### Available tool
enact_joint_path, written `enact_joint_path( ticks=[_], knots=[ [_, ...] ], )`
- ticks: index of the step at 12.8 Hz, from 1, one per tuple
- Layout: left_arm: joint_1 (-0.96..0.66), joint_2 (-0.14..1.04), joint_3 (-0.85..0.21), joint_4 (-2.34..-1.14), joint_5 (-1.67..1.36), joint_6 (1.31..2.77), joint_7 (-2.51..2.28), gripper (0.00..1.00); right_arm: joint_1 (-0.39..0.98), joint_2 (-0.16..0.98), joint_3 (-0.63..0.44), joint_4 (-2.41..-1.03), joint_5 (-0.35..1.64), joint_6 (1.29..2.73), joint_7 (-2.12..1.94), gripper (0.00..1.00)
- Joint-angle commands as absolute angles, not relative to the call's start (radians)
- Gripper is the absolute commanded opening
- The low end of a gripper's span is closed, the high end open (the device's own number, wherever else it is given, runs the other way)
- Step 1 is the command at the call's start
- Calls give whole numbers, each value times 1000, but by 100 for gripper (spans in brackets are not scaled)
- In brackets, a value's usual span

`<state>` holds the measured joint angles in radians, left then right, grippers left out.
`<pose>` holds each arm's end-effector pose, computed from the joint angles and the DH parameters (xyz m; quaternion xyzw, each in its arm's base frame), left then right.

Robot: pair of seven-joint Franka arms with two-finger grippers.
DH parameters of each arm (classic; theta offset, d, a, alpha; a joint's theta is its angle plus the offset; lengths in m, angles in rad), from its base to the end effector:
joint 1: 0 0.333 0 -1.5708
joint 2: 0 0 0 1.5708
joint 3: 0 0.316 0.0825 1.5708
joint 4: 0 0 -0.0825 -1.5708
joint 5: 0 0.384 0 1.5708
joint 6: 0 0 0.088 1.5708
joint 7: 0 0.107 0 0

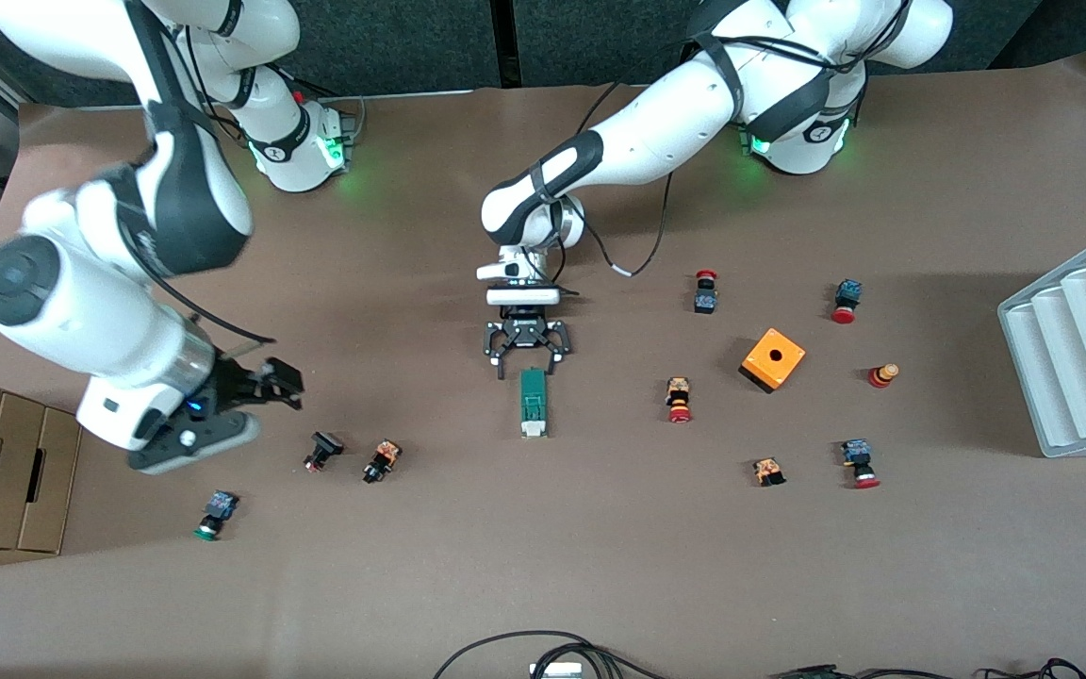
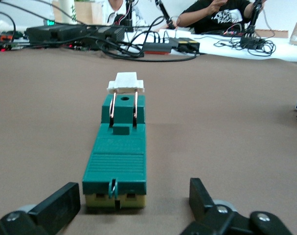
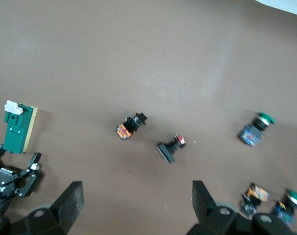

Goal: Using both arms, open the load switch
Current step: 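Reach the right gripper to the switch's white handle while the left gripper waits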

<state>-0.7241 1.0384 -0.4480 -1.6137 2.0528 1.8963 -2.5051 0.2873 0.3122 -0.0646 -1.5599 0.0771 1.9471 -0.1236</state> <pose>0.3474 -0.5695 0.0602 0.8245 0.0169 0.5653 0.0179 0.6439 0.1561 0.4736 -0.9858 -0.1614 -0.0365 0.0284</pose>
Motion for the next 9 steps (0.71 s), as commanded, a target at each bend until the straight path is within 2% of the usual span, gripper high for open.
enact_joint_path(
  ticks=[1,5,9],
  knots=[
    [-758,1075,-425,-1578,2069,1881,-2508,92,314,366,-55,-1539,64,2005,-143,99],
    [-759,1068,-423,-1624,2069,1852,-2470,91,372,414,-42,-1540,71,2089,-185,99],
    [-756,1062,-423,-1643,2071,1827,-2467,88,442,445,-40,-1537,58,2098,-237,99]
  ],
)
